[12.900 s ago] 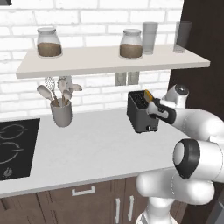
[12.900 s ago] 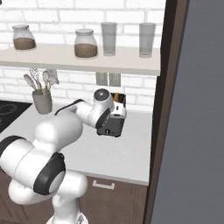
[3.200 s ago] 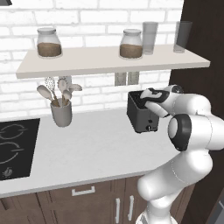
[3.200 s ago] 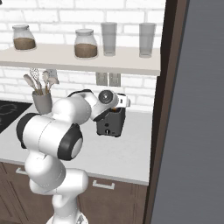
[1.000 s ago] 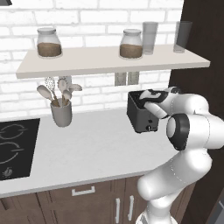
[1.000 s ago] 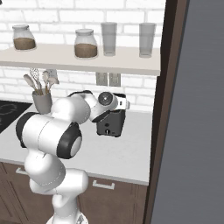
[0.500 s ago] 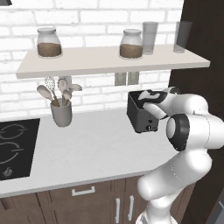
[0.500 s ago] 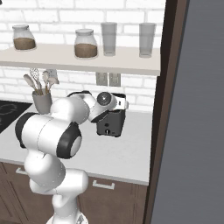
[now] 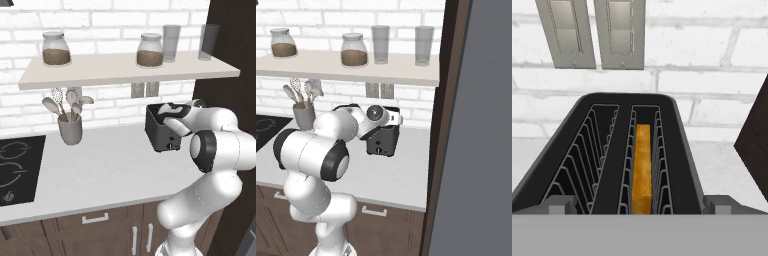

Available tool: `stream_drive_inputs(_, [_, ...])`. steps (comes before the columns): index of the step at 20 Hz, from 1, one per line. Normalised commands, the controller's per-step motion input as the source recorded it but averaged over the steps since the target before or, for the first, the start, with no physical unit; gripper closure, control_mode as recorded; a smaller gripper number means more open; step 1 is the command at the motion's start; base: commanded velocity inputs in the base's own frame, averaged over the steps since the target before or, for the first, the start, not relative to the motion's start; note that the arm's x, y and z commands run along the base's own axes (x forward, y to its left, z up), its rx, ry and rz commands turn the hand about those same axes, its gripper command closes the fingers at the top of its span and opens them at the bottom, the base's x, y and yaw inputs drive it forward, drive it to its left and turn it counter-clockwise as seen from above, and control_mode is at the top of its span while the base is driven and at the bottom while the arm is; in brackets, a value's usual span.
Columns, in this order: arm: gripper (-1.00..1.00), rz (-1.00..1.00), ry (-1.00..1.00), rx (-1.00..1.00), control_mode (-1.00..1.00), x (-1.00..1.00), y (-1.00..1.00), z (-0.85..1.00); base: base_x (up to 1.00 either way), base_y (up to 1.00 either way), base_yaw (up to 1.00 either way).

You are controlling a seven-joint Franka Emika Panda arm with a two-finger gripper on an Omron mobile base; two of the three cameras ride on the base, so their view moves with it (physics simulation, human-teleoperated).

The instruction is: Start the toaster. Once the lever pops up, take the bread to the plate on the dining counter.

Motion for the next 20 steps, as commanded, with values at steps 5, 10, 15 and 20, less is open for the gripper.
stream_drive_inputs(5, [-1.0,0.0,0.0,0.0,-1.0,0.0,0.0,0.0,0.0,0.0,0.0])
stream_drive_inputs(10, [-1.0,0.0,0.0,0.0,-1.0,0.0,0.0,0.0,0.0,0.0,0.0])
stream_drive_inputs(15, [-1.0,0.0,0.0,0.0,-1.0,0.0,0.0,0.0,0.0,0.0,0.0])
stream_drive_inputs(20, [-1.0,0.0,0.0,0.0,-1.0,0.0,0.0,0.0,0.0,0.0,0.0])
